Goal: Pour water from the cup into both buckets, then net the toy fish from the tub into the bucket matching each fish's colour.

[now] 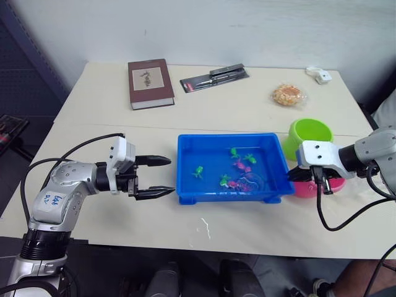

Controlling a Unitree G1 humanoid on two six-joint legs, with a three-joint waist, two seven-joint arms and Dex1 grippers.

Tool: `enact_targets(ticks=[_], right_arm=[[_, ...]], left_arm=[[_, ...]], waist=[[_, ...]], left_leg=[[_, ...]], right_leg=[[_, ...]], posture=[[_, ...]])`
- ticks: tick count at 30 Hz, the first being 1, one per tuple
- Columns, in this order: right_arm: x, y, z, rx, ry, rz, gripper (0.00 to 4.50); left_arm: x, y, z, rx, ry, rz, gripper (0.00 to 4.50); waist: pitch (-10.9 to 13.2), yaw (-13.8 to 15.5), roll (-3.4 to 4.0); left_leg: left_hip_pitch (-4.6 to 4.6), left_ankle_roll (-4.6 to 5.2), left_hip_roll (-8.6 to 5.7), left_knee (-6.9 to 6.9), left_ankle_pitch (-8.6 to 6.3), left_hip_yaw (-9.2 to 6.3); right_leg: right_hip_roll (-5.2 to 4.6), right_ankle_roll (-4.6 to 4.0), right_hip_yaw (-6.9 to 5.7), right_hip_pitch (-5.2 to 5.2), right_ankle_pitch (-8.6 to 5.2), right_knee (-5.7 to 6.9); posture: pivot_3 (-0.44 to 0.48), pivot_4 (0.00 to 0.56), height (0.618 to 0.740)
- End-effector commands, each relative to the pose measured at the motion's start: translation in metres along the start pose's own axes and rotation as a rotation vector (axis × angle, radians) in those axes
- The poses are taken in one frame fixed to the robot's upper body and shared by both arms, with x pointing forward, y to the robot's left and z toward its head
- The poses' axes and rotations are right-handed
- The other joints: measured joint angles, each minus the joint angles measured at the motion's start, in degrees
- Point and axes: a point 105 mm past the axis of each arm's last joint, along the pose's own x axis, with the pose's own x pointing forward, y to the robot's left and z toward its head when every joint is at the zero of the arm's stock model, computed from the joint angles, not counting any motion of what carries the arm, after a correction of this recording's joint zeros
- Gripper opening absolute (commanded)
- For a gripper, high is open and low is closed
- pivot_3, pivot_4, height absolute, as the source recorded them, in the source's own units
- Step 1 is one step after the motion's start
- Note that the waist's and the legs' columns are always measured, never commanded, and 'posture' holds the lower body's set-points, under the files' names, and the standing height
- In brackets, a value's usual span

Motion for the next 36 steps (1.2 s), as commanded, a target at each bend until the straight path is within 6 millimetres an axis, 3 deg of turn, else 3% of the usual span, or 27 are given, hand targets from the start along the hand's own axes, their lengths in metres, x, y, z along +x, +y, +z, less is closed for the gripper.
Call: enact_targets(ticks=[1, 15, 26, 36], right_arm=[[-0.017, -0.01, 0.005, 0.041, -0.049, -0.052, 0.0], [-0.033, -0.015, -0.009, 0.098, -0.032, -0.106, 0.0], [-0.01, -0.014, -0.003, -0.009, 0.034, -0.112, 0.0], [0.01, -0.009, 0.013, 0.007, -0.003, -0.107, 0.0]], left_arm=[[-0.003, 0.0, 0.008, 0.038, -0.018, 0.003, 4.39], [-0.003, 0.003, 0.008, 0.04, -0.017, 0.003, 4.39], [-0.002, 0.004, 0.01, 0.044, -0.016, -0.006, 4.39], [-0.003, 0.002, 0.01, 0.041, -0.01, -0.011, 4.39]], waist=[[0.0, -0.01, 0.0], [0.0, 0.0, 0.0], [0.0, -0.07, 0.0], [0.0, -0.02, 0.01]], left_leg=[[0.0, 0.0, 0.0, 0.0, 0.0, 0.0], [0.0, -0.01, 0.0, 0.0, 0.0, 0.0], [0.0, -0.02, 0.01, 0.0, -0.01, 0.01], [0.0, -0.02, 0.0, 0.0, -0.01, 0.01]], right_leg=[[0.0, 0.0, 0.0, 0.0, 0.0, 0.0], [0.0, 0.0, -0.01, 0.0, 0.0, 0.0], [0.02, 0.0, 0.0, -0.02, 0.0, 0.01], [0.01, 0.0, 0.0, -0.02, 0.0, 0.01]], posture=[[0.0, 0.15, 0.738], [0.0, 0.15, 0.738], [0.0, 0.15, 0.738], [0.0, 0.15, 0.738]])
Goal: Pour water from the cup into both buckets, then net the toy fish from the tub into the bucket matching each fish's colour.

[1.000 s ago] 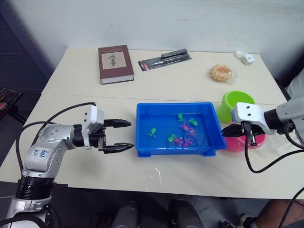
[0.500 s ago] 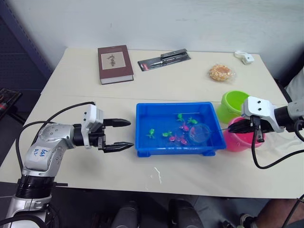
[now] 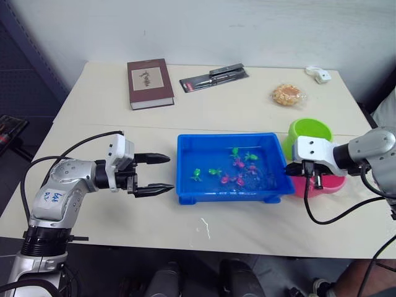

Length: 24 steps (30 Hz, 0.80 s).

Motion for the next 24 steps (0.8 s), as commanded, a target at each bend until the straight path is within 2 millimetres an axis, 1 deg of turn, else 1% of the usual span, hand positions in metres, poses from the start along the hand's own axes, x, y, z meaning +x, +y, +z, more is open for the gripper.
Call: enact_targets(ticks=[1, 3, 5, 8, 10, 14, 16, 20, 24], right_arm=[[-0.004, -0.001, 0.007, -0.008, -0.021, -0.02, 0.0], [-0.005, -0.002, 0.009, 0.027, -0.046, -0.027, 0.0], [-0.013, -0.003, 0.008, 0.056, -0.065, -0.028, 0.0], [-0.024, -0.002, -0.002, 0.059, -0.017, -0.025, 0.0], [-0.034, 0.0, -0.006, 0.076, -0.018, -0.021, 0.0], [-0.047, 0.001, -0.003, 0.118, -0.084, -0.031, 0.0], [-0.053, 0.001, -0.005, 0.129, -0.091, -0.042, 0.0], [-0.07, 0.0, -0.009, 0.18, -0.125, -0.1, 0.0], [-0.078, 0.002, -0.012, 0.238, -0.161, -0.135, 0.0]], left_arm=[[-0.002, -0.003, 0.008, 0.04, -0.005, -0.014, 4.39], [-0.001, -0.003, 0.008, 0.04, -0.005, -0.014, 4.39], [-0.002, -0.003, 0.008, 0.041, -0.004, -0.015, 4.39], [-0.002, -0.003, 0.008, 0.041, -0.002, -0.015, 4.39], [-0.002, -0.003, 0.008, 0.042, -0.002, -0.016, 4.39], [-0.001, -0.002, 0.008, 0.042, -0.004, -0.023, 4.39], [0.001, -0.002, 0.009, 0.043, -0.008, -0.03, 4.39], [0.004, -0.002, 0.014, 0.046, -0.024, -0.059, 4.39], [0.009, -0.003, 0.021, 0.051, -0.045, -0.088, 4.39]], waist=[[0.0, 0.08, 0.0], [0.0, 0.08, 0.0], [0.0, 0.06, 0.0], [0.0, 0.16, 0.0], [0.0, 0.22, 0.0], [0.0, 0.0, 0.0], [0.0, -0.01, 0.0], [0.0, 0.07, 0.0], [0.0, 0.26, 0.0]], left_leg=[[0.0, 0.0, 0.0, 0.0, 0.0, 0.0], [0.0, 0.0, -0.01, 0.0, 0.0, 0.0], [0.0, 0.0, -0.01, 0.0, 0.0, 0.0], [0.0, 0.0, -0.01, 0.0, 0.0, -0.01], [-0.01, 0.01, -0.03, 0.0, 0.0, -0.01], [0.0, 0.01, 0.0, 0.0, 0.0, -0.01], [0.0, 0.0, 0.02, 0.0, 0.0, 0.0], [0.0, 0.01, 0.0, 0.0, 0.0, 0.0], [0.0, 0.01, 0.0, 0.02, 0.0, -0.01]], right_leg=[[0.0, 0.0, 0.0, 0.0, 0.0, 0.0], [-0.01, 0.0, 0.0, 0.01, 0.0, 0.0], [-0.01, 0.0, 0.0, 0.0, 0.0, 0.0], [0.0, 0.0, 0.0, 0.0, 0.0, 0.0], [-0.02, 0.0, -0.01, 0.01, 0.0, -0.01], [0.0, 0.0, -0.01, 0.02, 0.0, 0.01], [0.01, 0.0, 0.0, 0.01, 0.0, 0.01], [-0.01, 0.0, 0.0, 0.02, 0.0, 0.01], [-0.01, 0.0, -0.02, 0.04, 0.0, 0.01]], posture=[[0.0, 0.15, 0.738], [0.0, 0.15, 0.738], [0.0, 0.15, 0.738], [0.0, 0.15, 0.738], [0.0, 0.15, 0.738], [0.0, 0.15, 0.738], [0.0, 0.15, 0.738], [0.0, 0.15, 0.738], [0.0, 0.15, 0.738]])
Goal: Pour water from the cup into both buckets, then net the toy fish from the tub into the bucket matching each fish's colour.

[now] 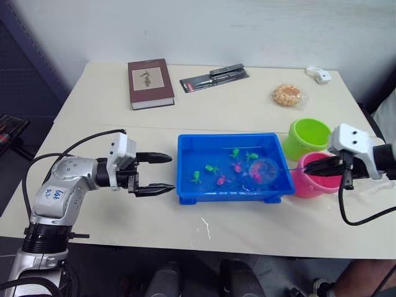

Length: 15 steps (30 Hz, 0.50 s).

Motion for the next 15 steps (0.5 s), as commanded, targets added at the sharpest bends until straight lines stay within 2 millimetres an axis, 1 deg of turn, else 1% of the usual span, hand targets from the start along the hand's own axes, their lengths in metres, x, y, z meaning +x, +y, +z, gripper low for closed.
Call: enact_targets(ticks=[1, 4, 6, 9, 13, 15], right_arm=[[-0.017, -0.001, 0.007, 0.025, -0.048, -0.053, 0.0], [-0.025, 0.007, 0.002, 0.11, -0.151, -0.085, 0.0], [-0.034, 0.017, -0.002, 0.163, -0.173, -0.1, 0.0], [-0.046, 0.02, -0.002, 0.208, -0.22, -0.199, 0.0], [-0.073, 0.037, -0.02, 0.279, -0.237, -0.39, 0.0], [-0.081, 0.042, -0.028, 0.31, -0.243, -0.463, 0.0]], left_arm=[[0.006, -0.003, 0.013, 0.025, -0.048, -0.044, 4.39], [0.015, -0.003, 0.024, 0.036, -0.084, -0.074, 4.39], [0.02, -0.004, 0.034, 0.024, -0.13, -0.096, 4.39], [0.025, -0.005, 0.044, 0.011, -0.17, -0.122, 4.39], [0.034, -0.005, 0.049, 0.013, -0.179, -0.161, 4.39], [0.037, -0.005, 0.049, 0.007, -0.181, -0.168, 4.39]], waist=[[0.0, 0.1, 0.0], [0.0, 0.62, 0.0], [0.0, 1.16, 0.0], [0.0, 1.3, 0.0], [-0.01, 1.61, 0.0], [-0.01, 1.49, 0.0]], left_leg=[[0.0, 0.0, 0.0, 0.0, 0.0, 0.0], [-0.01, 0.0, -0.01, 0.0, 0.0, 0.0], [-0.01, 0.0, -0.01, 0.0, 0.0, 0.0], [-0.01, 0.0, -0.01, 0.04, 0.0, 0.01], [0.01, 0.0, 0.0, 0.04, 0.0, -0.04], [0.02, 0.0, -0.03, 0.02, 0.0, 0.0]], right_leg=[[0.0, 0.0, 0.0, 0.0, 0.0, 0.0], [0.0, 0.0, -0.01, 0.01, 0.0, -0.01], [0.01, 0.01, -0.01, 0.01, 0.0, 0.0], [0.02, 0.01, 0.01, 0.02, 0.01, 0.04], [0.06, 0.02, -0.02, 0.07, 0.01, 0.02], [0.06, 0.03, 0.03, 0.07, 0.01, 0.01]], posture=[[0.0, 0.15, 0.738], [0.0, 0.15, 0.738], [0.0, 0.15, 0.738], [0.0, 0.15, 0.738], [0.0, 0.15, 0.738], [0.0, 0.15, 0.738]])
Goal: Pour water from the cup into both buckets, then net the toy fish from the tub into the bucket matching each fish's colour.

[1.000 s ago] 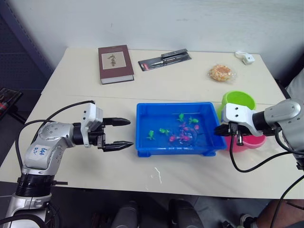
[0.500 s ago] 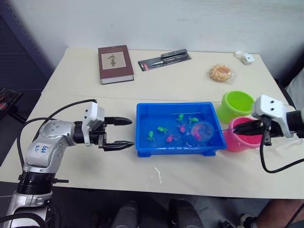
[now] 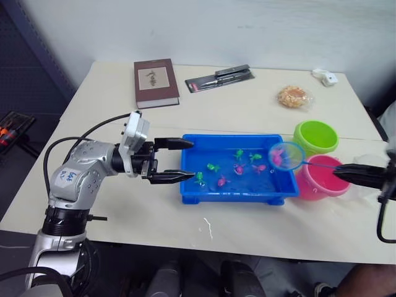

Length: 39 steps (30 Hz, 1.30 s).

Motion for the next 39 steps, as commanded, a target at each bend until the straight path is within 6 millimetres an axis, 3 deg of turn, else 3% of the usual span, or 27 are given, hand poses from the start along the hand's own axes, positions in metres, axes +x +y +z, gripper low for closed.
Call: enact_targets(ticks=[1, 6, 9, 12, 20, 24, 29, 33, 36, 39], right_arm=[[-0.025, -0.005, 0.005, -0.012, -0.055, -0.164, 0.0], [-0.045, 0.0, -0.035, -0.054, 0.068, -0.305, 0.0], [-0.05, -0.009, -0.038, -0.031, 0.017, -0.423, 0.0], [-0.049, -0.012, -0.045, -0.134, 0.021, -0.518, 0.0], [-0.034, -0.008, -0.05, -0.461, 0.011, -0.607, 0.0], [-0.038, -0.012, -0.062, -0.758, 0.154, -0.686, 0.0], [-0.04, -0.008, -0.06, -1.07, 0.177, -0.716, 0.0], [-0.035, -0.005, -0.068, -1.116, 0.163, -0.697, 0.0], [-0.038, -0.005, -0.06, -1.069, 0.092, -0.754, 0.0], [-0.033, -0.005, -0.041, -0.795, -0.082, -0.734, 0.0]], left_arm=[[0.006, -0.002, 0.006, 0.017, -0.019, -0.037, 4.39], [0.014, 0.0, -0.006, 0.008, -0.001, -0.044, 4.39], [0.018, 0.0, -0.012, 0.009, 0.005, -0.049, 4.39], [0.023, 0.001, -0.015, 0.013, 0.005, -0.054, 4.39], [0.025, 0.002, -0.018, 0.017, 0.001, -0.036, 4.39], [0.024, 0.004, -0.018, 0.029, 0.002, -0.014, 4.39], [0.024, 0.003, -0.017, 0.031, -0.004, -0.005, 4.39], [0.024, 0.003, -0.017, 0.032, -0.006, 0.001, 4.39], [0.022, 0.004, -0.018, 0.037, -0.001, 0.006, 4.39], [0.016, 0.006, -0.018, 0.039, 0.006, 0.03, 4.39]], waist=[[0.0, -0.11, 0.0], [-0.01, -0.21, 0.01], [-0.01, -0.75, 0.02], [-0.05, -0.86, 0.08], [-0.06, -0.54, 0.1], [-0.06, -0.34, 0.11], [-0.06, -0.48, 0.11], [-0.06, -0.75, 0.11], [-0.06, -0.95, 0.11], [-0.06, -1.26, 0.11]], left_leg=[[0.0, 0.01, -0.04, 0.0, 0.0, 0.02], [0.24, 0.02, -0.03, -0.05, 0.0, 0.04], [0.4, 0.02, -0.02, -0.13, 0.0, 0.2], [0.47, 0.02, -0.02, -0.14, 0.0, 0.22], [0.45, 0.0, -0.01, -0.16, 0.01, 0.26], [0.44, 0.0, -0.02, -0.17, 0.01, 0.27], [0.4, 0.0, -0.02, -0.19, 0.02, 0.39], [0.44, -0.03, 0.02, -0.23, 0.04, 0.53], [0.45, -0.04, 0.03, -0.25, 0.04, 0.55], [0.45, -0.03, 0.03, -0.25, 0.05, 0.57]], right_leg=[[-0.03, 0.02, 0.04, 0.0, 0.01, 0.01], [0.01, 0.05, 0.1, 0.2, 0.03, -0.03], [0.04, 0.05, 0.25, 0.23, 0.03, -0.03], [0.05, 0.05, 0.33, 0.24, 0.03, 0.0], [0.1, 0.05, 0.43, 0.19, 0.03, -0.01], [0.09, 0.05, 0.47, 0.16, 0.03, -0.01], [0.1, 0.05, 0.63, 0.03, 0.03, -0.03], [0.14, 0.05, 0.75, -0.06, 0.02, -0.05], [0.14, 0.05, 0.77, -0.06, 0.02, -0.06], [0.14, 0.04, 0.79, -0.07, 0.02, -0.05]], posture=[[0.0, 0.15, 0.738], [0.0, 0.15, 0.738], [0.0, 0.15, 0.738], [0.0, 0.15, 0.738], [0.0, 0.15, 0.738], [0.0, 0.15, 0.738], [0.0, 0.15, 0.738], [0.0, 0.15, 0.738], [0.0, 0.15, 0.738], [0.0, 0.15, 0.738]])
